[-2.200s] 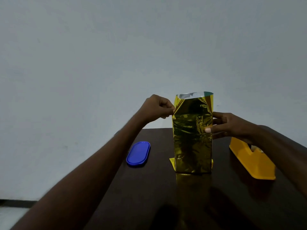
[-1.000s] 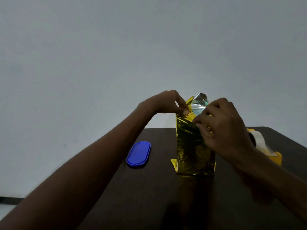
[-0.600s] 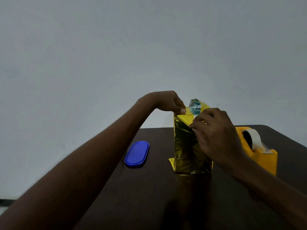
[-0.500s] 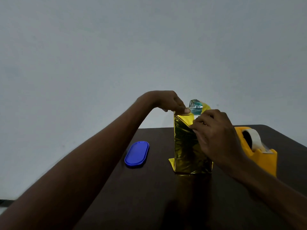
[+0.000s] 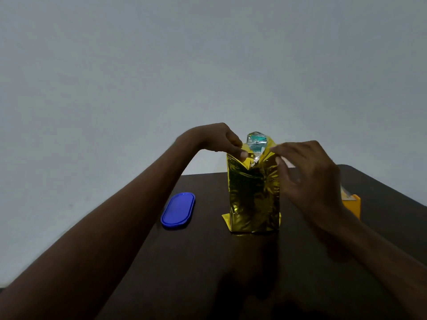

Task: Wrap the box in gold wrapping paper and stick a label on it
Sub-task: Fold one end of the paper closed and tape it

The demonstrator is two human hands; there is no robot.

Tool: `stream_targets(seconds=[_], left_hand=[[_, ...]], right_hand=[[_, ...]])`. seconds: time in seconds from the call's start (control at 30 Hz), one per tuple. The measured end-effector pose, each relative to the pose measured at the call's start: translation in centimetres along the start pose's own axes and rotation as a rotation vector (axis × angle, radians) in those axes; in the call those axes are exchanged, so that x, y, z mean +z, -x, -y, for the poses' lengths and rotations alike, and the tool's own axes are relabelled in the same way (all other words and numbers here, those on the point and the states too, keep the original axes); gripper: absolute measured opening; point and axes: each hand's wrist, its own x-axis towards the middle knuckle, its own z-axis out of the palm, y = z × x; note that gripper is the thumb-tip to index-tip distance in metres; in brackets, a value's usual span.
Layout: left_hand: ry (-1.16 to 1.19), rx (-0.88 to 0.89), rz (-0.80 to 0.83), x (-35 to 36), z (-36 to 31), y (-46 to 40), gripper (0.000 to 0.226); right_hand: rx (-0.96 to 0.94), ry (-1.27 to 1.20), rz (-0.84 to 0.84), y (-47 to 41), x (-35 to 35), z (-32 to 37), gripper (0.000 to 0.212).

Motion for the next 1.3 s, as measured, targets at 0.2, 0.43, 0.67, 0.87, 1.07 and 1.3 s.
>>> stream_targets(seconds=[0.2,0.43,0.67,0.87,1.07,1.3], left_hand=[[0.075,0.044,-0.034,0.6,0.2,0.2,0.05],[0.186,0.048,-0.084,1.4,0.4,0.2,0.044],[0.203,0.056,-0.071,1.7,-0.7,-0.5,0.042],[0.211,0.069,-0.076,2.1,-1.6,-1.3,0.042],[0.215,0.083,-0.073,2.3,-2.2,-1.8,0.044],[0.215,0.08,-0.07,2.2,-2.2,-1.7,0.045]], right_hand=[[0.475,0.331,0.345,-0.1,-1.7,-4.9,0.015],[0.737,0.532,0.592,1.5,-4.2,-8.6,0.024],[0.96,0.345,0.624,2.2,-5.8,-10.3,0.025],[1.199,0.038,0.577,1.6,-6.2,-10.9,0.022],[1.341,-0.146,0.543,0.8,-5.3,-11.3,0.026],[1.427,-0.216,0.576,0.7,-4.5,-10.8,0.016]])
